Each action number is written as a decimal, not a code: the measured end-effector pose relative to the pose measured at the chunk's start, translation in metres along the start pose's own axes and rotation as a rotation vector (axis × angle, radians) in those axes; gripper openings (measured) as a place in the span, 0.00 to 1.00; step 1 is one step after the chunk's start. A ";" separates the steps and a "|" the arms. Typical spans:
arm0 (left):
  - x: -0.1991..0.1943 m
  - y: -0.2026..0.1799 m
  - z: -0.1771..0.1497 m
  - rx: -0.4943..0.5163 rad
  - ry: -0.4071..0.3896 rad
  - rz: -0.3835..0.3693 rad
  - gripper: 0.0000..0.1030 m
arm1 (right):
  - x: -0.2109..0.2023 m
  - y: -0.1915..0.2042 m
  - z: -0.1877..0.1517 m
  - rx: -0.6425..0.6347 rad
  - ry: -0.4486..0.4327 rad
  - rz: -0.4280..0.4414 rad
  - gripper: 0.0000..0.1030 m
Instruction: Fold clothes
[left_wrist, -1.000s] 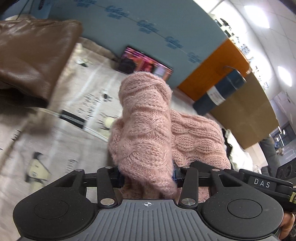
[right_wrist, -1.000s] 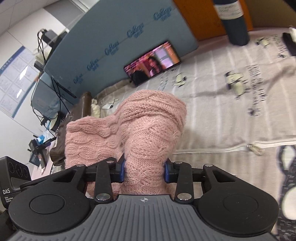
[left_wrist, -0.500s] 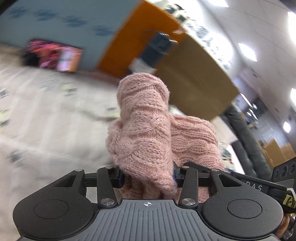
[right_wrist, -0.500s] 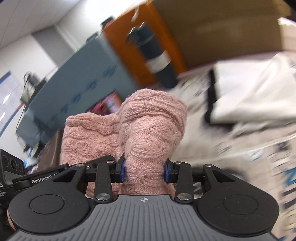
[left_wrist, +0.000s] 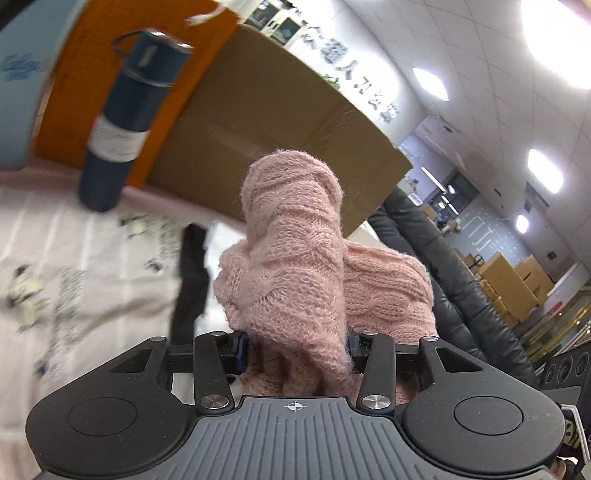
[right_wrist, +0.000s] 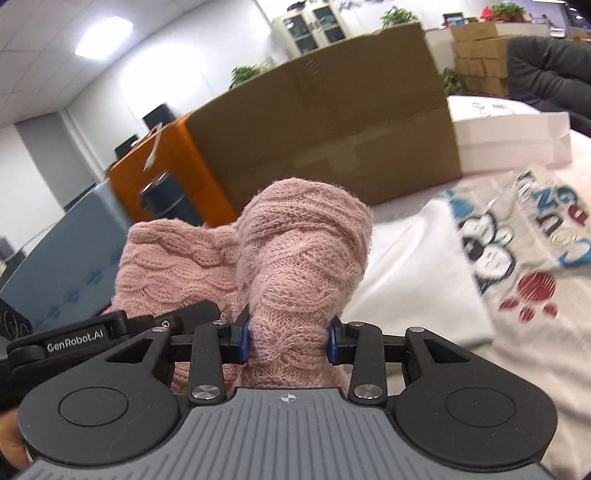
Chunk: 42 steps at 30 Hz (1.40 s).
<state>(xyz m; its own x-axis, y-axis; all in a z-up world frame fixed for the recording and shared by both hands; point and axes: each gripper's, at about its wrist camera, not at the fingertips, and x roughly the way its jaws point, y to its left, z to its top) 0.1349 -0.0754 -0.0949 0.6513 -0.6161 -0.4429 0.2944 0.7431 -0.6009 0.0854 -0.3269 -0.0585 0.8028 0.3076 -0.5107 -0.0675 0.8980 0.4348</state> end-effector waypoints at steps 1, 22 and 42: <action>0.009 -0.001 0.002 -0.005 0.002 -0.006 0.40 | 0.002 -0.005 0.004 0.002 -0.010 -0.011 0.33; 0.069 0.011 -0.004 0.032 -0.004 0.050 0.69 | 0.064 -0.089 0.023 0.083 -0.017 -0.279 0.65; 0.075 0.004 -0.012 0.289 -0.032 0.348 0.91 | 0.097 -0.092 0.005 0.036 0.011 -0.407 1.00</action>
<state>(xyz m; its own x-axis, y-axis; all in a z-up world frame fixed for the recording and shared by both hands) 0.1767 -0.1216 -0.1385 0.7658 -0.3117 -0.5625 0.2341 0.9498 -0.2076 0.1725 -0.3811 -0.1445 0.7532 -0.0667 -0.6544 0.2752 0.9355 0.2214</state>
